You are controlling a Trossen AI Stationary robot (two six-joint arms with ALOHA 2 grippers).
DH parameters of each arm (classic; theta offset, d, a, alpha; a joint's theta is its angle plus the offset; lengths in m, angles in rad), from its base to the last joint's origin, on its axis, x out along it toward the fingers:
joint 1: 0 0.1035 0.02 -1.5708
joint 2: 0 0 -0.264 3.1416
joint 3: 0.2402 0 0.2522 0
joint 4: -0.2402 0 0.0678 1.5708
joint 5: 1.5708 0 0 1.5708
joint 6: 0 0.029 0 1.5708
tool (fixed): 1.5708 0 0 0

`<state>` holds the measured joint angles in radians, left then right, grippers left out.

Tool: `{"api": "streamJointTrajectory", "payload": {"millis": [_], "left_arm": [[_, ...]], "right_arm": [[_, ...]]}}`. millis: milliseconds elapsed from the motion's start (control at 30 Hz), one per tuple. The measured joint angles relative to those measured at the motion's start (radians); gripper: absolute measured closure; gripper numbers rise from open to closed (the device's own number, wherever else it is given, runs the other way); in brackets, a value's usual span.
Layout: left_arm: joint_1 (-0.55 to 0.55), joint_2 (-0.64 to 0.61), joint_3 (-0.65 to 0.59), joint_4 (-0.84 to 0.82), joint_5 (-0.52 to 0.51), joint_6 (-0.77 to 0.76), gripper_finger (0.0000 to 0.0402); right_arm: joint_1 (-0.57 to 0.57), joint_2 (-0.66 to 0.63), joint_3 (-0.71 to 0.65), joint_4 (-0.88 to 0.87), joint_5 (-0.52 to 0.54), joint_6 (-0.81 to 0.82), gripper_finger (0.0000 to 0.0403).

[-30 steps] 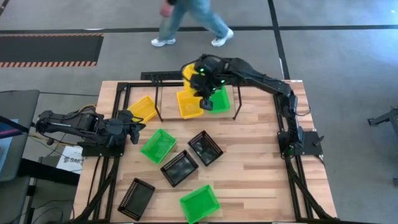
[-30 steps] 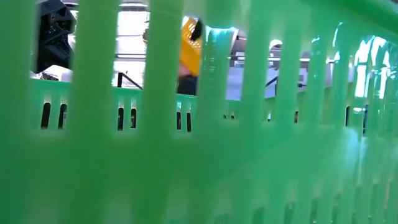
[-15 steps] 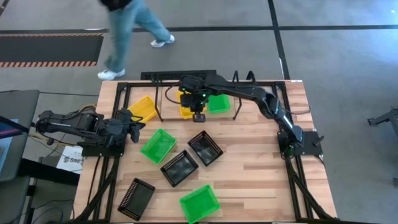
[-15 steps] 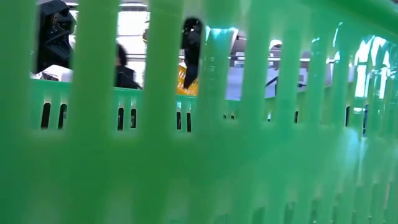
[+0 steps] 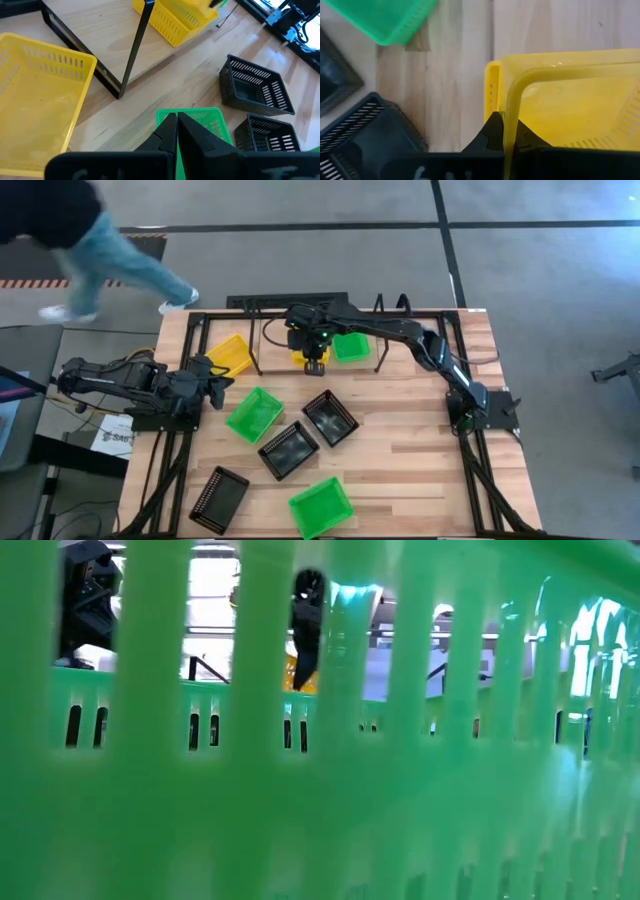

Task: Stack baskets on shelf by color
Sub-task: Stack the bottom yellow bin on top of the yellow bin on the shelf

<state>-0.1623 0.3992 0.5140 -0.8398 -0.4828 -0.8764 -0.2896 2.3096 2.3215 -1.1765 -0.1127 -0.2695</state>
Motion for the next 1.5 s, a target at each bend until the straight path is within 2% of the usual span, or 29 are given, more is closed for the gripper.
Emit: {"api": "streamJointTrajectory", "payload": {"millis": [133,333,1500], "left_arm": [[0.0,0.0,0.0,0.0,0.0,0.0,0.0401],[0.0,0.0,0.0,0.0,0.0,0.02,0.0402],[0.0,0.0,0.0,0.0,-0.002,0.051,0.0402]], "right_arm": [[-0.002,0.0,0.0,-0.031,0.038,0.034,0.0401],[0.0,0.0,0.0,-0.081,0.04,0.059,0.0401],[0.008,0.0,0.0,-0.1,0.037,0.193,0.0401]]}}
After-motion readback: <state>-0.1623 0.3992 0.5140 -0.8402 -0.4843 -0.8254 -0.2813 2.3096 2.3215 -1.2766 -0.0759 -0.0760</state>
